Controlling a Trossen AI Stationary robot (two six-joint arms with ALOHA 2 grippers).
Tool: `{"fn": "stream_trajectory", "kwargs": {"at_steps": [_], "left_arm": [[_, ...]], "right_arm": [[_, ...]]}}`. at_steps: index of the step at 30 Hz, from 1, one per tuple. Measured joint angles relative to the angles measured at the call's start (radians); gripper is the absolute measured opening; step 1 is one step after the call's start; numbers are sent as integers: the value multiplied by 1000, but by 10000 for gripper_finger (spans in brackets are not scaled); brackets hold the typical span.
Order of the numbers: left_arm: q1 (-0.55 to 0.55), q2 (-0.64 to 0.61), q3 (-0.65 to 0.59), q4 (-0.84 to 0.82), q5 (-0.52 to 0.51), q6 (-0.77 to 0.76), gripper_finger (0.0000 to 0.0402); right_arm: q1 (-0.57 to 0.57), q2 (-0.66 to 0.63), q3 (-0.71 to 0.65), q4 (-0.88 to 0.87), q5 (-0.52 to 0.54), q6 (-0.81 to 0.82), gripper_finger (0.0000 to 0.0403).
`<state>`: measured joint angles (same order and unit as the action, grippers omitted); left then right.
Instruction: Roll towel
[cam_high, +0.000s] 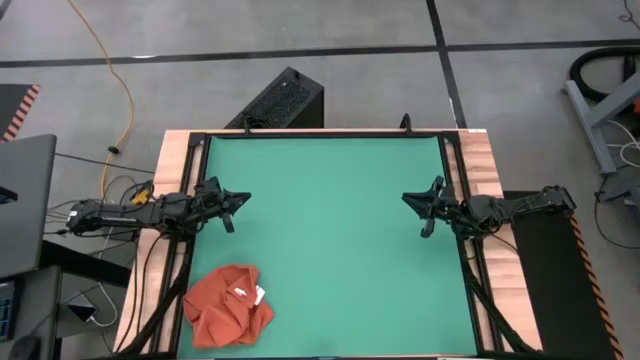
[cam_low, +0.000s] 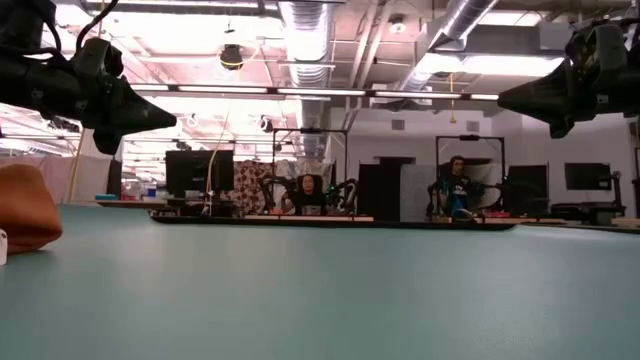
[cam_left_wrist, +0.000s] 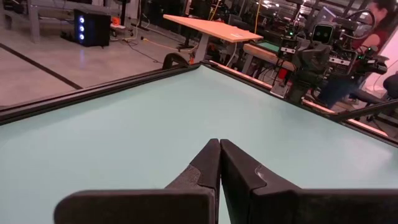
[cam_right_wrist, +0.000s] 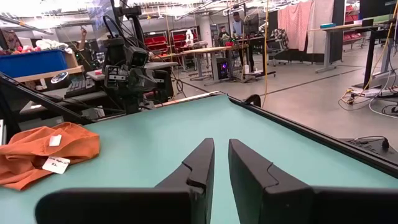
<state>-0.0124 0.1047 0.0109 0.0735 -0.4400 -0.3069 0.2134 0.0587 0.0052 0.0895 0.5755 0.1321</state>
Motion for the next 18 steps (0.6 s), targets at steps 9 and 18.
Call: {"fn": "stream_trajectory", "kwargs": {"at_steps": [9,18], "left_arm": [[0,0,0,0,0,0,0],[1,0,0,29,-55,10,0]], "right_arm": [[0,0,0,0,0,0,73],[0,0,0,0,0,0,73]]}}
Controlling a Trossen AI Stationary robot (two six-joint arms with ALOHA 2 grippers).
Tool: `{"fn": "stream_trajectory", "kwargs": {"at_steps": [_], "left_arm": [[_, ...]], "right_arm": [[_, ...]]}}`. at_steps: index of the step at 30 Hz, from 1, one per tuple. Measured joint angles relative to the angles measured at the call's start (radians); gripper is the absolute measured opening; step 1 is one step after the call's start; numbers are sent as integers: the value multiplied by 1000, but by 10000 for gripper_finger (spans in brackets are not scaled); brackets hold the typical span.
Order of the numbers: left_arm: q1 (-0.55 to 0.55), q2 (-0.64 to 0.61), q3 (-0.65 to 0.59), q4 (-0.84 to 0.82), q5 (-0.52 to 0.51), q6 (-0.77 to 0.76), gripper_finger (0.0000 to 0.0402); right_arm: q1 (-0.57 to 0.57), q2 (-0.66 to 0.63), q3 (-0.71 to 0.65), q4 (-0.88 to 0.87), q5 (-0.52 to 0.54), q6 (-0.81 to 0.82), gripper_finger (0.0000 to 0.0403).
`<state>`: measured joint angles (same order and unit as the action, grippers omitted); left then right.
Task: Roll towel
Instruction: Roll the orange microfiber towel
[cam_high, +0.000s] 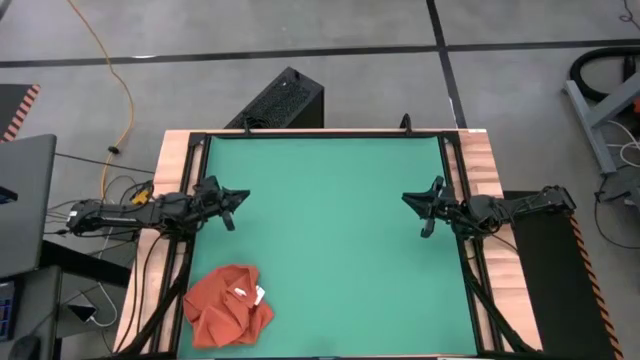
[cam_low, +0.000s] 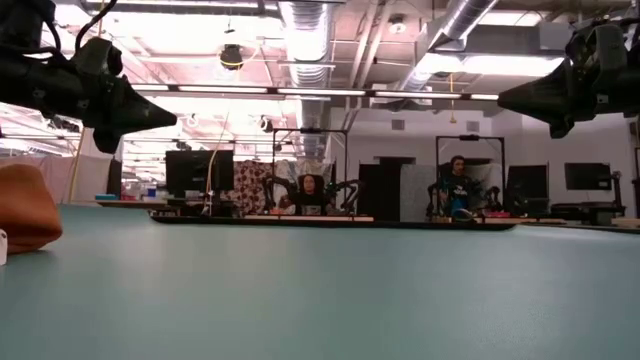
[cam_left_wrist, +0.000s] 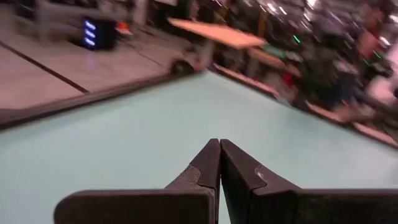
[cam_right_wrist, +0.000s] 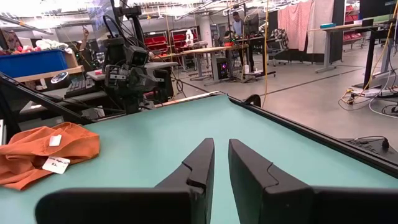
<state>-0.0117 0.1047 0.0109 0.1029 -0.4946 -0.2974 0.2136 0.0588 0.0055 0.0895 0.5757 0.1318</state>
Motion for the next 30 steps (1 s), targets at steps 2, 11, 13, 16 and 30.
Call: {"fn": "stream_trajectory", "kwargs": {"at_steps": [2,11,13,16,30], "left_arm": [[0,-1,0,4,-53,-21,0],[1,5,1,31,-29,-155,0],[-1,7,11,16,64,-146,2],[-17,29,38,98,228,-150,14],[-198,479,501,-248,327,-52,82]], "right_arm": [[0,0,0,0,0,0,73],[0,0,0,0,0,-6,73],[0,0,0,0,0,-6,73],[0,0,0,0,0,-8,73],[0,0,10,15,0,183,73]]}}
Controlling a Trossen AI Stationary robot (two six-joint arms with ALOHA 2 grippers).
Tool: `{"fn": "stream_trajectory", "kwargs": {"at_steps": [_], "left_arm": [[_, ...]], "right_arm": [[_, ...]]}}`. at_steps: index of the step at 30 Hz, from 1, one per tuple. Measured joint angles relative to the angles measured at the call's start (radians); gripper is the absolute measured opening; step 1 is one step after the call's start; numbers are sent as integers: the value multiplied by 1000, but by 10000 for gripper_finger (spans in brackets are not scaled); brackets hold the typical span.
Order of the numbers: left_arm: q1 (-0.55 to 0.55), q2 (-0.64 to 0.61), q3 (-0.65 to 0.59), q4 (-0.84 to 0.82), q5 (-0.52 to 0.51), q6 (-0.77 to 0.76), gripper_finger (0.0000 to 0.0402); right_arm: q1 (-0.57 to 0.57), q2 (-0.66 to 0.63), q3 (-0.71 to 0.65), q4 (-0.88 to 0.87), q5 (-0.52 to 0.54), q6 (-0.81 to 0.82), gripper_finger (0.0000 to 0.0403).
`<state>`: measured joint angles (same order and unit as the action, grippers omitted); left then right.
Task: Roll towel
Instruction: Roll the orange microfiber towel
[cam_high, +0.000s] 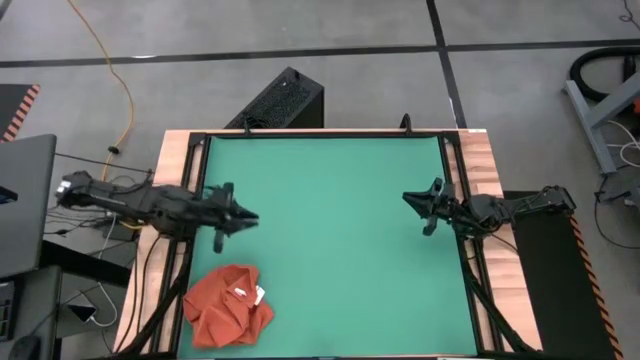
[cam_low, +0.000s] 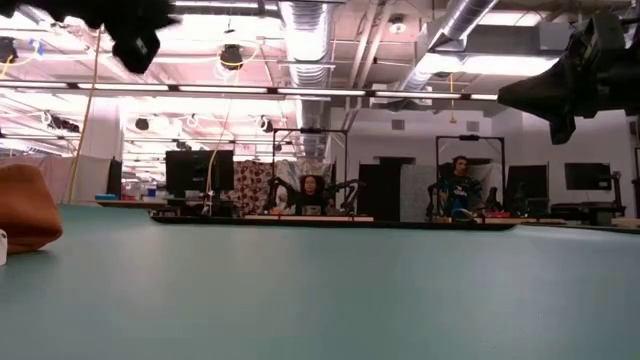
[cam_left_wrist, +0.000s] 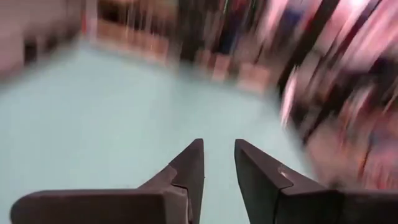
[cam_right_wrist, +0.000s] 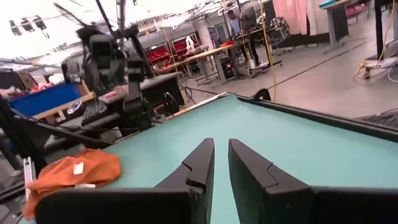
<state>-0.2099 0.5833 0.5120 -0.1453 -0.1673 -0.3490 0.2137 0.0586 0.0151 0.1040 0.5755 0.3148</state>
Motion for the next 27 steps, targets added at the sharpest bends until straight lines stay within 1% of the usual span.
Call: {"fn": "stream_trajectory", "kwargs": {"at_steps": [3,6,9,11,13,18,22,25,27], "left_arm": [[-38,163,127,-329,25,-130,88],[-94,325,213,-506,103,-283,89],[-184,471,275,-527,177,-370,89],[-249,562,328,-534,198,-392,89],[-318,644,381,-535,182,-406,89],[-455,825,521,-594,79,-422,89],[-523,969,633,-699,39,-425,89],[-556,1079,710,-800,36,-432,89],[-567,1144,756,-838,37,-432,89]], "right_arm": [[0,0,0,-21,0,0,73],[0,0,2,-32,0,-1,73],[0,0,5,-46,0,-1,73],[0,0,5,-52,0,-4,73],[0,0,6,-60,-1,-21,73],[0,0,6,-66,-1,-30,73],[0,0,6,-68,-1,-35,73],[0,0,6,-70,-1,-36,73],[0,0,6,-70,-1,-36,73]]}}
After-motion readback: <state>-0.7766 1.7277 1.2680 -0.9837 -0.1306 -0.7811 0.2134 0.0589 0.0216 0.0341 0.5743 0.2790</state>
